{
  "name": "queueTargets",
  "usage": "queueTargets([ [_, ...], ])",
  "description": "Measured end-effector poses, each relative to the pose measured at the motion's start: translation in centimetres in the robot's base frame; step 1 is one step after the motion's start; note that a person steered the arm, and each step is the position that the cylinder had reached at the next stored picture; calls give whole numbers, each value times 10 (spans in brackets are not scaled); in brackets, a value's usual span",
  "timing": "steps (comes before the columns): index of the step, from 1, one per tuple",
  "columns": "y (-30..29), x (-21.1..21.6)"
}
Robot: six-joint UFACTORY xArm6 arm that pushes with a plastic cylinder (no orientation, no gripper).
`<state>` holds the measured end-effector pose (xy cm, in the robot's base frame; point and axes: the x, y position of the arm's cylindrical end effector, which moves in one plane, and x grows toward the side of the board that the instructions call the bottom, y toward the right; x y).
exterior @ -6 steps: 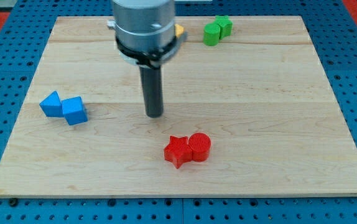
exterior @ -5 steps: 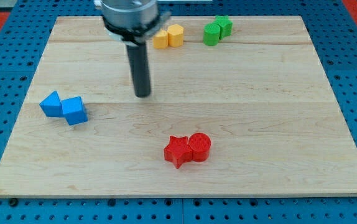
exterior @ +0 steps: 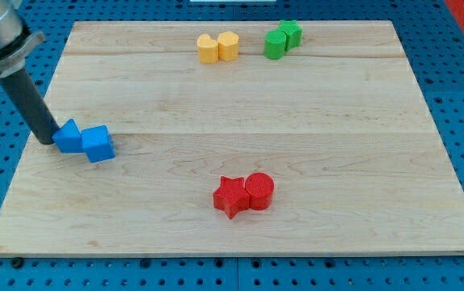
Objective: Move the blue triangle closer to the red star
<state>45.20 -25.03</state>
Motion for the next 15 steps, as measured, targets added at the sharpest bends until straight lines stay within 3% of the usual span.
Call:
queueTargets([
  [4,15,21],
  [7,96,0],
  [8,95,4],
  [9,56,1],
  [10,46,24],
  [12,145,43],
  [14,195,69],
  [15,150,64],
])
